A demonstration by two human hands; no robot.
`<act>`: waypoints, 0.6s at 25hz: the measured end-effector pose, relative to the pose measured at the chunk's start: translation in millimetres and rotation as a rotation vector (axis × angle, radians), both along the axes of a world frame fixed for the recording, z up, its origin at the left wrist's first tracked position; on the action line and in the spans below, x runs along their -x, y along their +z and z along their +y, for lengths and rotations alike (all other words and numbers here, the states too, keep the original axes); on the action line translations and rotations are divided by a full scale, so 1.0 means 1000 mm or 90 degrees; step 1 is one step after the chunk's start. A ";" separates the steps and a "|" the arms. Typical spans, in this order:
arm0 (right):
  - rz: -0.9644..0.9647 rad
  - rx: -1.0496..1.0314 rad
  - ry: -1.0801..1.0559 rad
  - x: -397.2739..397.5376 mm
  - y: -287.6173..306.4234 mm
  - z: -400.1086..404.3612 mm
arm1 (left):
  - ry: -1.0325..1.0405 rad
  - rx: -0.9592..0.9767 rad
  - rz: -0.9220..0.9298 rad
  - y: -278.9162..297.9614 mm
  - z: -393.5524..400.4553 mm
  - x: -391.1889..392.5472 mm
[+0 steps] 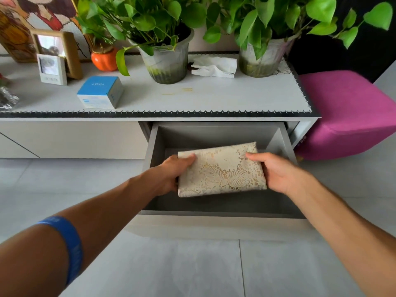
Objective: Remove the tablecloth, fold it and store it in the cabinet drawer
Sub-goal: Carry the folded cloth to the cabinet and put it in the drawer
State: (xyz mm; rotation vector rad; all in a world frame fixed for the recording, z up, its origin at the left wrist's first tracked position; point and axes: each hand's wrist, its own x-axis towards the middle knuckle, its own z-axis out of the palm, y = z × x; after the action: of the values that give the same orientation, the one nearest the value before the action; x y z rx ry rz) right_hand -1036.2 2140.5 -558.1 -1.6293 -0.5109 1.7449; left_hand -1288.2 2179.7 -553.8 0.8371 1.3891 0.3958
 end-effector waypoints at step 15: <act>-0.390 0.099 0.141 0.016 -0.046 0.008 | -0.202 -0.215 0.251 -0.061 0.017 -0.002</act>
State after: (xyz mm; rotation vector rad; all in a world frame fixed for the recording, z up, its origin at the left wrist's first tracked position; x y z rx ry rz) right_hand -1052.1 2148.4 -604.6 -2.3013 -0.8806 1.4351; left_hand -1286.0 2197.2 -615.2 1.4510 1.5361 0.2274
